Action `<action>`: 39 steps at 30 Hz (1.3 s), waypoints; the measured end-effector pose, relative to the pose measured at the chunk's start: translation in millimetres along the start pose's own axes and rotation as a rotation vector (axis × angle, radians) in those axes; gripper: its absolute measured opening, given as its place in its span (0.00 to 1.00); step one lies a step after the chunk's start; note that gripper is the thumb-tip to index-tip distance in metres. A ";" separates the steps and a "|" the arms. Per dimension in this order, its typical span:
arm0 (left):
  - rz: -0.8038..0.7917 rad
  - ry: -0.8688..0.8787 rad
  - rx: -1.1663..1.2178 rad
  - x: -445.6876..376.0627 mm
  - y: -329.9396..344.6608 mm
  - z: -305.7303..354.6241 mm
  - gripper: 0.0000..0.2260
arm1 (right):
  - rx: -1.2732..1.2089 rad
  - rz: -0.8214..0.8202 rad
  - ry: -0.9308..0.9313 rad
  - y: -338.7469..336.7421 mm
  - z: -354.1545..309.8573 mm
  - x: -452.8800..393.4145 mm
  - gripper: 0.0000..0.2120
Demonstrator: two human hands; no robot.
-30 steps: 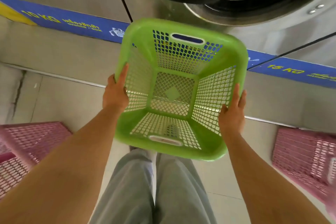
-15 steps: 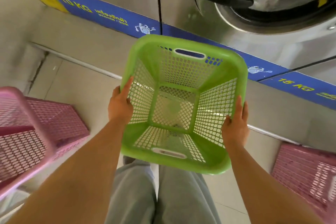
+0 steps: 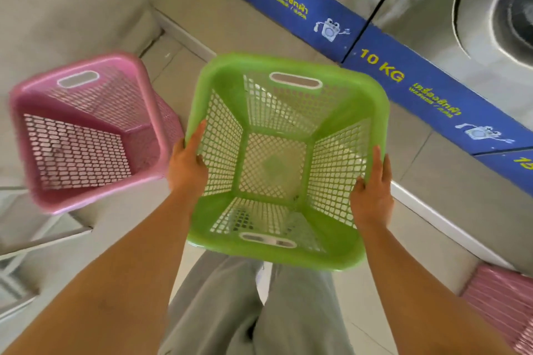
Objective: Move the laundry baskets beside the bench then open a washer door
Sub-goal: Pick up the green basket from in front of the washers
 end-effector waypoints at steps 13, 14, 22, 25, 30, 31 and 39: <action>0.011 -0.164 0.146 -13.3 33.1 -110.9 0.36 | 0.047 -0.088 -0.054 89.3 -38.5 -22.7 0.39; 0.011 -0.175 0.147 -16.2 40.2 -114.1 0.36 | 0.046 -0.087 -0.043 95.3 -35.1 -27.1 0.39; -0.022 -0.218 0.218 -40.9 99.1 -133.0 0.33 | 0.080 -0.103 -0.060 142.2 -7.3 -64.0 0.40; -0.044 -0.211 0.233 -51.0 116.1 -136.3 0.34 | 0.076 -0.085 -0.064 152.2 -0.1 -70.6 0.39; -0.112 -0.178 0.173 -51.8 131.1 -138.3 0.36 | 0.133 -0.138 -0.024 163.7 13.6 -69.6 0.38; -0.132 -0.170 0.134 -50.5 132.1 -136.3 0.36 | 0.157 -0.157 -0.023 165.0 13.2 -68.0 0.38; -0.185 -0.200 0.032 -32.7 111.7 -120.7 0.30 | 0.450 -0.192 -0.118 158.4 -38.5 -43.1 0.34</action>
Point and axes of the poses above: each hand's wrist, its own x-axis away from the middle knuckle, its own y-axis out of the palm, z = x × y, the point moved 9 cm from there along -x, towards the middle knuckle, and after that the axes turned 4 degrees about -z, right-handed, at the moved point
